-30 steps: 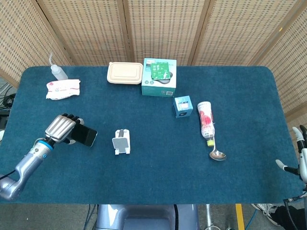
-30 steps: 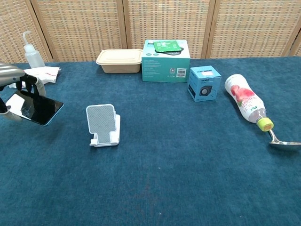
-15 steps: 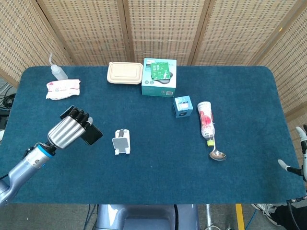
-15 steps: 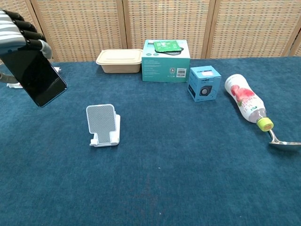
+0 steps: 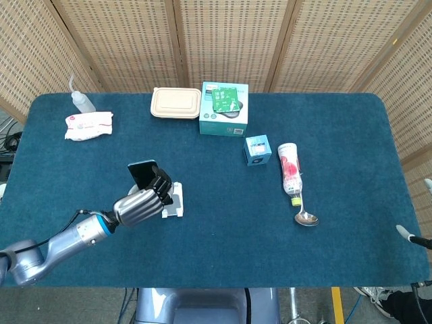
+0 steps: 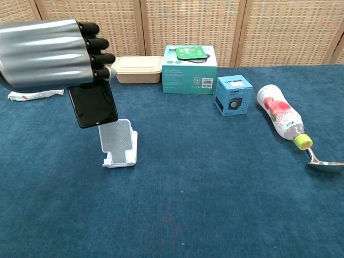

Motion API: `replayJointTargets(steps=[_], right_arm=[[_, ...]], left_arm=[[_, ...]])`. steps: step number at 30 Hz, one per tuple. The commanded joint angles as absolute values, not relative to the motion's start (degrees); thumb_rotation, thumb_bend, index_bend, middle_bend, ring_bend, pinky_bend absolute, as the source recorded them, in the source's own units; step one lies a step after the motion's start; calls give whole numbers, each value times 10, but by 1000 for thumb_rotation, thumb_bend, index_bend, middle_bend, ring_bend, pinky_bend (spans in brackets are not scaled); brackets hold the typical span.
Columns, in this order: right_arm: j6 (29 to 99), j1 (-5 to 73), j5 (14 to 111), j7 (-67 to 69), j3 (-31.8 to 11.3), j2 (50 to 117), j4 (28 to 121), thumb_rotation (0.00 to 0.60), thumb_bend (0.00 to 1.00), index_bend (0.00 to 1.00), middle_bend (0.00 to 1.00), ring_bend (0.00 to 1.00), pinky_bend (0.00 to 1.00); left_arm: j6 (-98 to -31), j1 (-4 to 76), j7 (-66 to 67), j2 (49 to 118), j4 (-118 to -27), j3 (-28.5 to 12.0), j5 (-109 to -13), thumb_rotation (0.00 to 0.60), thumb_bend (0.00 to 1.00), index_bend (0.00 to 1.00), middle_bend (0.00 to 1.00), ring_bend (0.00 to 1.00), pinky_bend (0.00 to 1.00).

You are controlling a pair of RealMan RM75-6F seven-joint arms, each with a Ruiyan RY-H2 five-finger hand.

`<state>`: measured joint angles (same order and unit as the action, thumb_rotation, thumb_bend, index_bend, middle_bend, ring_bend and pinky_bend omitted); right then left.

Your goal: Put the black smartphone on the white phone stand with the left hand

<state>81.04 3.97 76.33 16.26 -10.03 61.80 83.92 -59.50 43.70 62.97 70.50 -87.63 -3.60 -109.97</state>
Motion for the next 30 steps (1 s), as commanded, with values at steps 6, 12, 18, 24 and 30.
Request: replayJointTargets(steps=[6,12,18,24,30], right_arm=[[804,39,761,174,-100,612,839,600,53,0,0,0,0],[802,40,761,177,-100,612,839,600,53,0,0,0,0],[802,38,759,185,-101,609,838,600,53,0,0,0,0],[799,37,758,196,-102,607,835,600,53,0,0,0,0],[796,37,758,210,-103,605,830,600,53,0,0,0,0]], left_arm=[[-550,448,673,734,-862,-37,-1093,600,221,473,478,402,360],[-529,450,687,751,-854,-32,-1088,600,221,473,478,401,360],[-502,458,704,773,-841,-32,-1080,600,225,473,478,402,360],[-496,460,721,788,-835,-34,-1076,600,225,473,478,402,360],[-485,461,747,804,-829,-36,-1070,600,225,473,478,401,360]])
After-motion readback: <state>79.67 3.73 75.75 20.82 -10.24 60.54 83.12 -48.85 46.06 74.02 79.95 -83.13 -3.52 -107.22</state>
